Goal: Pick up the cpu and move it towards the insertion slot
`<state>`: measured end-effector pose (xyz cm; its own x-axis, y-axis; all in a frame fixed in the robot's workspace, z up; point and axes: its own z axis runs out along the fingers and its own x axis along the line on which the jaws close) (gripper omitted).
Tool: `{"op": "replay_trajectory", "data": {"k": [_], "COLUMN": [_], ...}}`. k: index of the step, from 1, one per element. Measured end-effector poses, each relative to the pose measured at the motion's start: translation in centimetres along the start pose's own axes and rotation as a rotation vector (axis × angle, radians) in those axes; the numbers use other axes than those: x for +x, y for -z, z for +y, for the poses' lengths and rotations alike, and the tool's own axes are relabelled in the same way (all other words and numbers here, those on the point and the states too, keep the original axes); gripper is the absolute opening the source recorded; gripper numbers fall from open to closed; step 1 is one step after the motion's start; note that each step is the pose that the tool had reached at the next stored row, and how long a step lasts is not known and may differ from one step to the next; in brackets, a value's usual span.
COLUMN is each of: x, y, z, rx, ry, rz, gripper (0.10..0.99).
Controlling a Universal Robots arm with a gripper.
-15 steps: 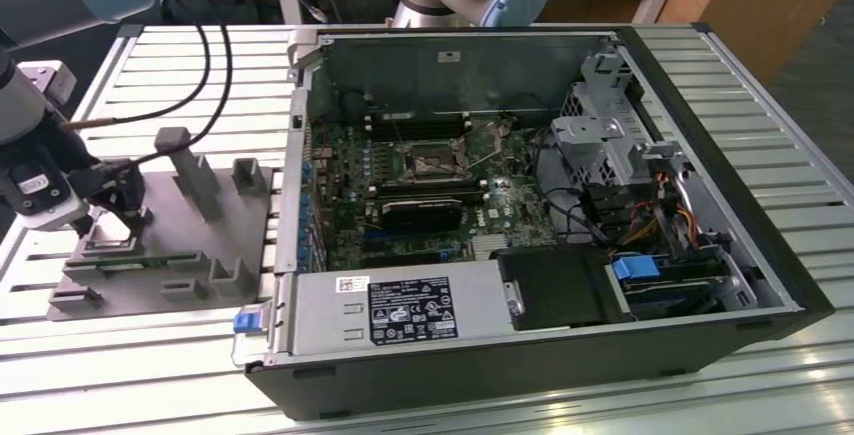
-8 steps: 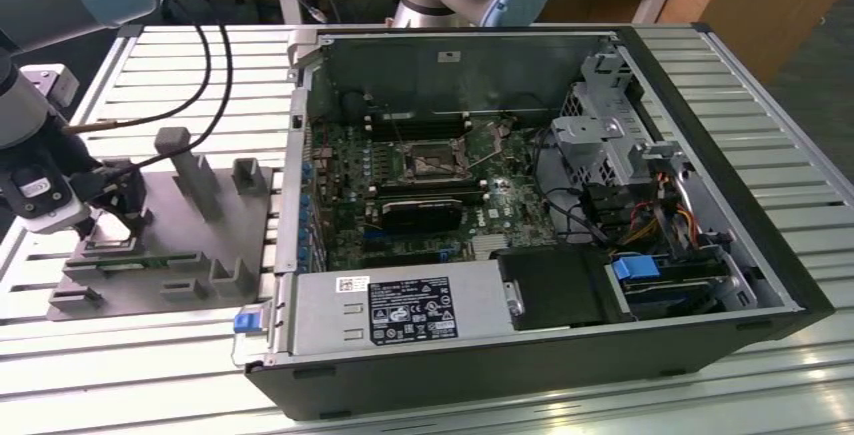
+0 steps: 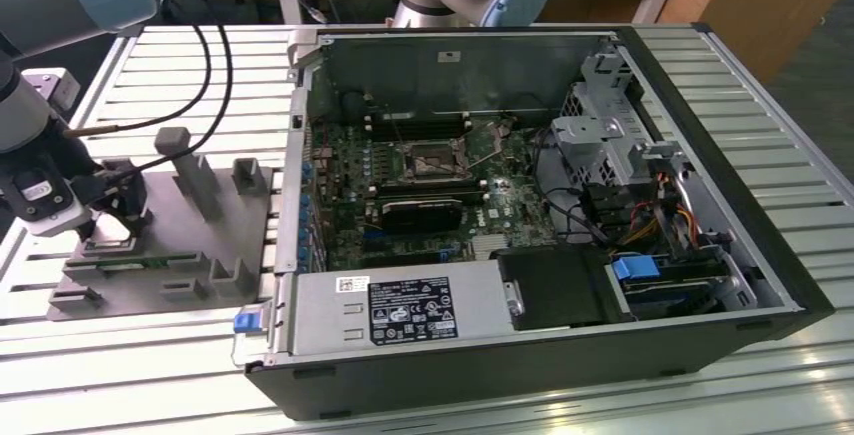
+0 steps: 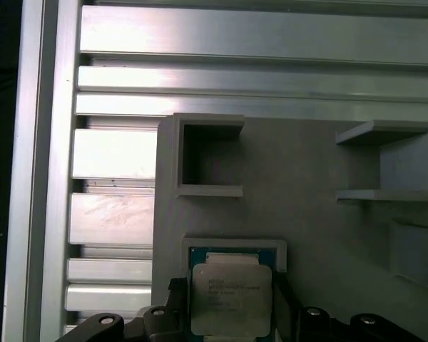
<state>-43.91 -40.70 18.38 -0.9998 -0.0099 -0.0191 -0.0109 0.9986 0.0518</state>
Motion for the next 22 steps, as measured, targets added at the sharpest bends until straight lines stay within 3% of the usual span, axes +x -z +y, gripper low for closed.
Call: {"op": "replay_trajectory", "data": {"k": [14, 22], "x": [0.0, -0.02], "y": [0.02, 1.19], "z": [0.0, 0.06], "rx": [0.0, 0.0], "ry": [0.0, 0.0], "rz": [-0.0002, 0.0], "gripper": [0.537, 0.537]}}
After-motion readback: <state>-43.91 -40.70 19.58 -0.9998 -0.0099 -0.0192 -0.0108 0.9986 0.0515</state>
